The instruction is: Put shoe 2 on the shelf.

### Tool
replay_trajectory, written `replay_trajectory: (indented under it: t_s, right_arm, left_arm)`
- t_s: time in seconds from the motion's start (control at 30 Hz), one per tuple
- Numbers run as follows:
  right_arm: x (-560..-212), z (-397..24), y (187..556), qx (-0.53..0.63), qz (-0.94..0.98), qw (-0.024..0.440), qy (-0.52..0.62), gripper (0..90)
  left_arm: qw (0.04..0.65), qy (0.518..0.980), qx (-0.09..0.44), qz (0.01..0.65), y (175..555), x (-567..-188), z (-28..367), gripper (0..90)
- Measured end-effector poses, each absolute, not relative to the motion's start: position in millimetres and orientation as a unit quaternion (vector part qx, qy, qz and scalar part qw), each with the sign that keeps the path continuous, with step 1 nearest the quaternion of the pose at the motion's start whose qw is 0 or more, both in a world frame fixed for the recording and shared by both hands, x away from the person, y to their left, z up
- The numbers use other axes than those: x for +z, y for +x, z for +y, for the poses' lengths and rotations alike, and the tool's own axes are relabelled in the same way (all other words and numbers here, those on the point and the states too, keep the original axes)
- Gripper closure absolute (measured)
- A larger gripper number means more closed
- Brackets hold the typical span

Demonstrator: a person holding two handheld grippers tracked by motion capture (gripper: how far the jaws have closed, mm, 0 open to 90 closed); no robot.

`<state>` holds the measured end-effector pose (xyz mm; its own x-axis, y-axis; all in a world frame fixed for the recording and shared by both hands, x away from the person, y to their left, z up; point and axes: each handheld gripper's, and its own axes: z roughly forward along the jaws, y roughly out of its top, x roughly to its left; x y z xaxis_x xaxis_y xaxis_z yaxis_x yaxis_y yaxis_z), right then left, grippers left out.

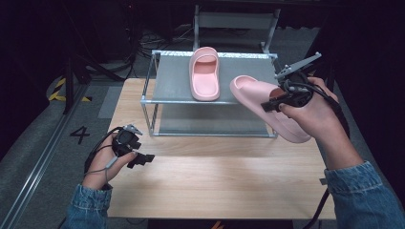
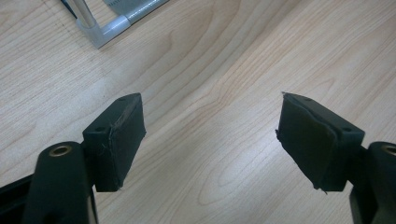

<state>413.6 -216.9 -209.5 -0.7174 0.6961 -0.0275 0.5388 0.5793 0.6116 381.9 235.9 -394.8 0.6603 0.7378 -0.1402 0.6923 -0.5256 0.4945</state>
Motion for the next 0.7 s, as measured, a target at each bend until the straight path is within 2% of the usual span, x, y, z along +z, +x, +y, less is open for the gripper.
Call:
replay_trajectory:
  t_s: [0.7]
  right_arm:
    - [-224, -190, 470, 0.273, 0.874, 0.15, 0.373, 82.5]
  left_arm:
    - [0.266, 0.868, 0.046, 0.416, 380, -395, 242, 24.0]
